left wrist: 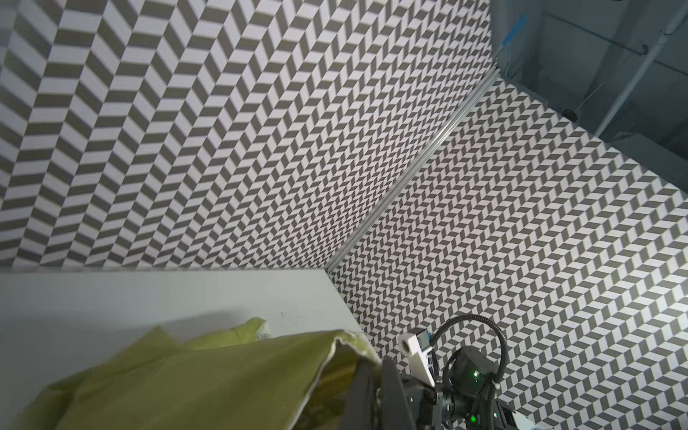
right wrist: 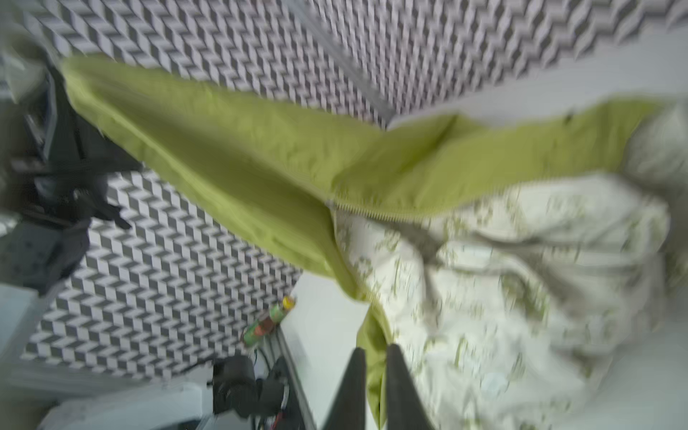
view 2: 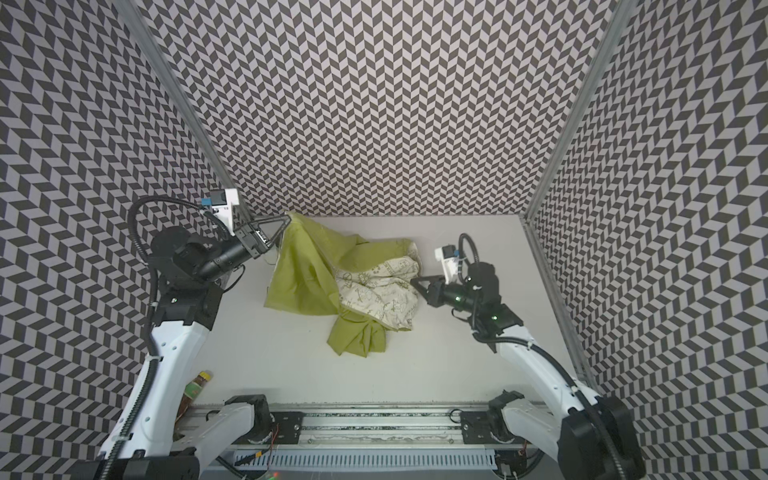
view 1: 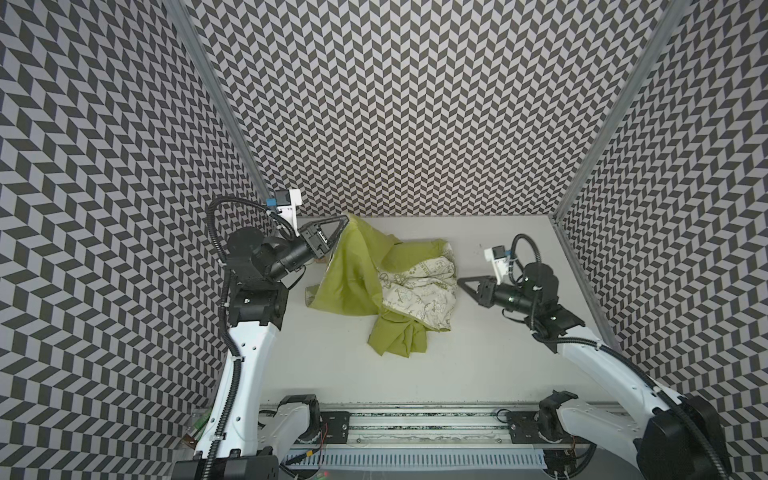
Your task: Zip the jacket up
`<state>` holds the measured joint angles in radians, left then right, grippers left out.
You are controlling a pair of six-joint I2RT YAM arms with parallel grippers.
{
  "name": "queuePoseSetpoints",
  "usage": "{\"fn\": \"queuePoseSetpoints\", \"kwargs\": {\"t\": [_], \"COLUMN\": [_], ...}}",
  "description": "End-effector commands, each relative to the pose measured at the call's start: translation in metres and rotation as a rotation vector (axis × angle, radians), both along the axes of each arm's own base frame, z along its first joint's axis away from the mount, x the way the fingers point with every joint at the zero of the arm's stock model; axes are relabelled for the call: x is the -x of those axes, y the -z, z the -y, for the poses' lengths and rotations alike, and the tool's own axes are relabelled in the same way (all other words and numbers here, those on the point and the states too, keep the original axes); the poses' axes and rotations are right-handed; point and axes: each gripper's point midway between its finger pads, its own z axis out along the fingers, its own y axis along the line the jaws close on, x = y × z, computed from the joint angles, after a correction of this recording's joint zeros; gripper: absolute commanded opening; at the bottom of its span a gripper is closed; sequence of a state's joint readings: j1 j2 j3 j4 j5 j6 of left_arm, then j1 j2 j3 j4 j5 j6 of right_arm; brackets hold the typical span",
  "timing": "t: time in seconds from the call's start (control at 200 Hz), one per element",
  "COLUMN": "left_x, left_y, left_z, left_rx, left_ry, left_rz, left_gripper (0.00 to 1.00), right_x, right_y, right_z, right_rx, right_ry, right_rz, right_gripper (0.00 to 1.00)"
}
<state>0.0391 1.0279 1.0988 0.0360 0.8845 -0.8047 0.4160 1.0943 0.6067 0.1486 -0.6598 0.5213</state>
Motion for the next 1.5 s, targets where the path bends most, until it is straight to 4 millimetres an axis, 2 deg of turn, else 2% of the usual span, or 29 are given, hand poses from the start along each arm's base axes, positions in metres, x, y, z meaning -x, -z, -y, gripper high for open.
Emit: {"fn": "queuePoseSetpoints", "kwargs": {"t": [0.0,0.17,0.23,0.28,0.366,0.456,0.511,0.596,0.671,0.736,0.776,0.836,0.966,1.001,1.046,1.122,1.242,1.357,1.492], "left_x": [0.01,0.018,0.015,0.015,0.02,0.043,0.06,0.079,0.087,0.093,0.092,0.083,0.051,0.046,0.046,0.045,0.04,0.036,0.039], "left_y": [0.004,0.019,0.012,-0.005,-0.042,-0.08,-0.1,-0.118,-0.118,-0.102,-0.08,-0.031,0.101,0.128,0.149,0.167,0.176,0.179,0.181], "left_z": [0.0,-0.003,0.002,0.015,0.055,0.108,0.131,0.146,0.142,0.133,0.126,0.111,0.063,0.05,0.04,0.026,0.003,-0.012,-0.012], "left_rx": [-0.033,-0.021,0.0,-0.002,-0.041,-0.043,-0.024,-0.006,-0.004,-0.028,-0.053,-0.1,-0.221,-0.231,-0.227,-0.233,-0.304,-0.341,-0.358], "left_ry": [0.0,-0.034,-0.02,0.01,0.046,0.152,0.22,0.284,0.293,0.277,0.245,0.179,0.01,-0.018,-0.01,-0.029,-0.115,-0.158,-0.135], "left_rz": [0.039,0.016,0.005,0.023,0.09,0.153,0.19,0.223,0.221,0.215,0.182,0.106,-0.126,-0.178,-0.212,-0.237,-0.247,-0.258,-0.225], "left_gripper": [0.0,0.0,0.0,0.0,0.0,0.0,0.0,0.0,0.0,0.0,0.0,0.0,0.0,0.0,0.0,0.0,0.0,0.0,0.0], "right_x": [0.003,0.01,0.007,0.006,0.006,0.003,0.004,0.01,0.016,0.02,0.022,0.022,0.025,0.026,0.025,0.025,0.026,0.025,0.021], "right_y": [-0.029,-0.016,-0.016,-0.019,-0.022,-0.026,-0.031,-0.041,-0.046,-0.048,-0.046,-0.037,-0.005,0.005,0.02,0.043,0.073,0.081,0.087], "right_z": [-0.027,-0.066,-0.072,-0.072,-0.066,-0.048,-0.035,-0.018,-0.007,-0.001,0.0,0.0,-0.006,-0.008,-0.009,-0.015,-0.029,-0.036,-0.039], "right_rx": [-0.023,0.013,0.014,0.0,-0.004,0.014,0.0,-0.032,-0.072,-0.103,-0.107,-0.102,-0.076,-0.058,-0.028,0.024,0.095,0.08,0.082], "right_ry": [-0.041,-0.117,-0.124,-0.117,-0.086,0.001,0.061,0.123,0.16,0.174,0.174,0.17,0.135,0.119,0.113,0.076,-0.009,-0.038,-0.037], "right_rz": [0.202,0.208,0.208,0.216,0.24,0.26,0.277,0.316,0.349,0.362,0.362,0.342,0.27,0.246,0.204,0.146,0.053,0.014,-0.001], "right_gripper": [0.4,0.61,0.64,0.66,0.7,0.72,0.74,0.75,0.76,0.76,0.76,0.76,0.75,0.75,0.75,0.75,0.72,0.69,0.68]}}
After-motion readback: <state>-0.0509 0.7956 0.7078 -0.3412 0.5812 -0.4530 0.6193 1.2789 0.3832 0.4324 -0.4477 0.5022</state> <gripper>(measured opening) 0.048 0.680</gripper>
